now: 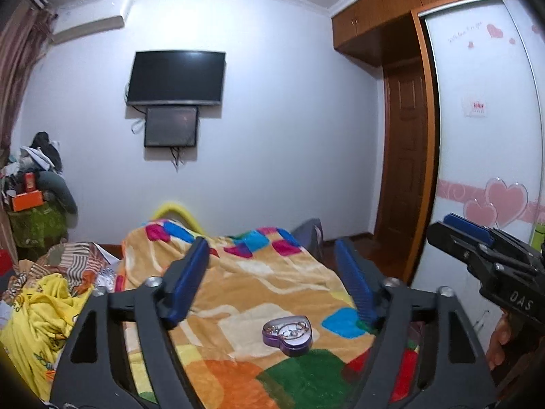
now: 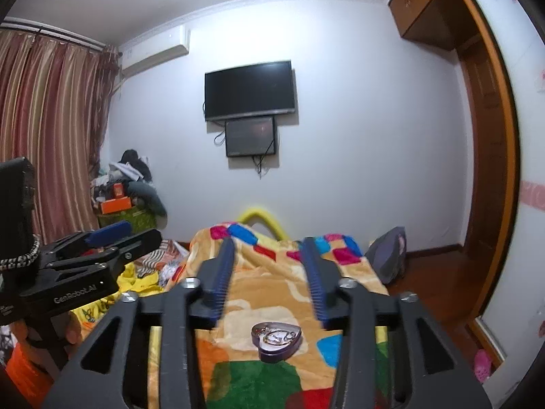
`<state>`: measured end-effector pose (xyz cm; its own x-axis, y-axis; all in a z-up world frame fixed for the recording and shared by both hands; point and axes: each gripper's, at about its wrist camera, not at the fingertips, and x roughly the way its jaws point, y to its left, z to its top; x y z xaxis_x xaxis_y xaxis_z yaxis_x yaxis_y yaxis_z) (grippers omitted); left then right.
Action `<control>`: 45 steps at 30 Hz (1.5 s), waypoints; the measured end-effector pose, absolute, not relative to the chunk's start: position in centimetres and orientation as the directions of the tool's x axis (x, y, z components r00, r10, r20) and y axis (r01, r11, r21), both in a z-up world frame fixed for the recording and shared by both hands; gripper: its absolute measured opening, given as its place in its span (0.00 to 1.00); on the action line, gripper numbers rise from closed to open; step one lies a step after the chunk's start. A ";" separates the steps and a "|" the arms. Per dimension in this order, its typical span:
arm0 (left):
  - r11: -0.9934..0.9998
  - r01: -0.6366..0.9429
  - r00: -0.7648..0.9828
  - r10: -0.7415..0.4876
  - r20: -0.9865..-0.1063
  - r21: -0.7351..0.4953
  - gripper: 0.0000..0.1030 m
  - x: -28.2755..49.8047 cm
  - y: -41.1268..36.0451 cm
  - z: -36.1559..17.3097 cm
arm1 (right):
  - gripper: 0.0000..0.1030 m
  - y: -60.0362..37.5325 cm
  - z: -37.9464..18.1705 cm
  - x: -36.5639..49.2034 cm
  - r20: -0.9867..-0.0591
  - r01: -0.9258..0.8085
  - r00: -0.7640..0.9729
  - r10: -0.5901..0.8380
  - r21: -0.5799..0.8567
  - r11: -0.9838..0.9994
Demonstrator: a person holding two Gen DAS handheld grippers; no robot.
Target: Organize jewelry
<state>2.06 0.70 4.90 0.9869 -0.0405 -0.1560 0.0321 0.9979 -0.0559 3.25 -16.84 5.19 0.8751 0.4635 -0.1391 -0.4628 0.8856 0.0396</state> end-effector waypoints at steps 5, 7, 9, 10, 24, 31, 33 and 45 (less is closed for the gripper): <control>0.997 0.013 0.994 -0.022 -0.110 -0.081 0.96 0.1 1.0 5.3 | 0.66 -16.1 5.1 2.7 -0.123 -0.431 0.895 0.429 0.017 0.902; 0.997 0.001 0.995 -0.010 -0.103 -0.079 0.98 -0.4 1.0 5.4 | 0.75 -16.1 5.1 2.1 -0.115 -0.414 0.904 0.413 0.015 0.910; 0.997 0.001 0.995 -0.009 -0.104 -0.079 0.98 -0.8 1.0 5.2 | 0.83 -16.0 5.1 1.9 -0.113 -0.399 0.911 0.397 0.009 0.917; 0.997 0.002 0.994 -0.011 -0.107 -0.080 0.98 -0.7 1.0 5.1 | 0.85 -16.1 5.1 1.5 -0.109 -0.390 0.915 0.389 0.005 0.921; 0.998 -0.001 0.994 -0.006 -0.108 -0.069 0.98 -1.5 0.8 4.6 | 0.91 -16.9 4.3 0.3 -0.129 -0.379 0.918 0.375 -0.011 0.925; 0.998 0.002 0.993 -0.009 -0.119 -0.066 0.98 -1.3 0.7 4.4 | 0.91 -17.2 4.1 0.1 -0.138 -0.375 0.918 0.371 0.000 0.927; 0.998 0.001 0.993 -0.008 -0.121 -0.063 0.98 -1.2 0.7 4.4 | 0.91 -17.3 4.1 0.2 -0.141 -0.375 0.917 0.372 0.004 0.927; 0.998 -0.004 0.992 -0.004 -0.126 -0.061 0.98 -1.0 0.8 4.1 | 0.91 -17.5 4.1 0.2 -0.154 -0.372 0.916 0.370 0.012 0.928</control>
<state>-1.05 0.77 4.06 0.9920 -0.0037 -0.1260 -0.0040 0.9981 -0.0613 0.18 -17.46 4.13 0.9162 0.3698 -0.1540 -0.3725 0.9280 0.0122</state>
